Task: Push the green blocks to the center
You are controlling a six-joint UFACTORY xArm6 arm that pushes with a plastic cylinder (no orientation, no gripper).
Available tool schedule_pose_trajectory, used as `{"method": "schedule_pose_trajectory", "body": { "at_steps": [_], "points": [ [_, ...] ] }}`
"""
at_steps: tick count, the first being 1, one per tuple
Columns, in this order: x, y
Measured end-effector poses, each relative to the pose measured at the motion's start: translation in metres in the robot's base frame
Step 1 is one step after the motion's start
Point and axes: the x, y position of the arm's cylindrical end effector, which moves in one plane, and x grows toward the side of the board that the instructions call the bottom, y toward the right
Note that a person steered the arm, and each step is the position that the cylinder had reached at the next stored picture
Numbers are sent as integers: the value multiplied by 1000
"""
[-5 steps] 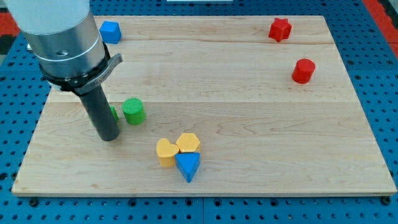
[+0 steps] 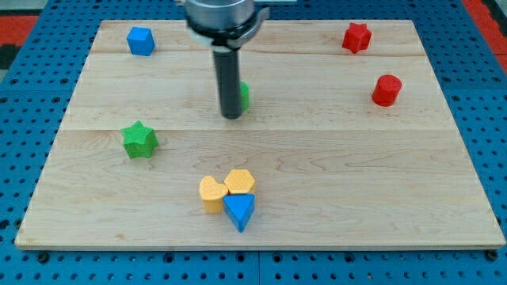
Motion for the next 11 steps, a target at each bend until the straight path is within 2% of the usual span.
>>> {"method": "schedule_pose_trajectory", "body": {
  "at_steps": [1, 2, 3, 4, 5, 6, 7, 8, 9, 10, 11],
  "points": [
    [43, -16],
    [103, -40],
    [100, -149],
    [61, -158],
    [23, -140],
    [10, -187],
    [-20, -141],
    [-27, -59],
    [-6, -60],
    [14, 34],
    [15, 128]
  ]
}}
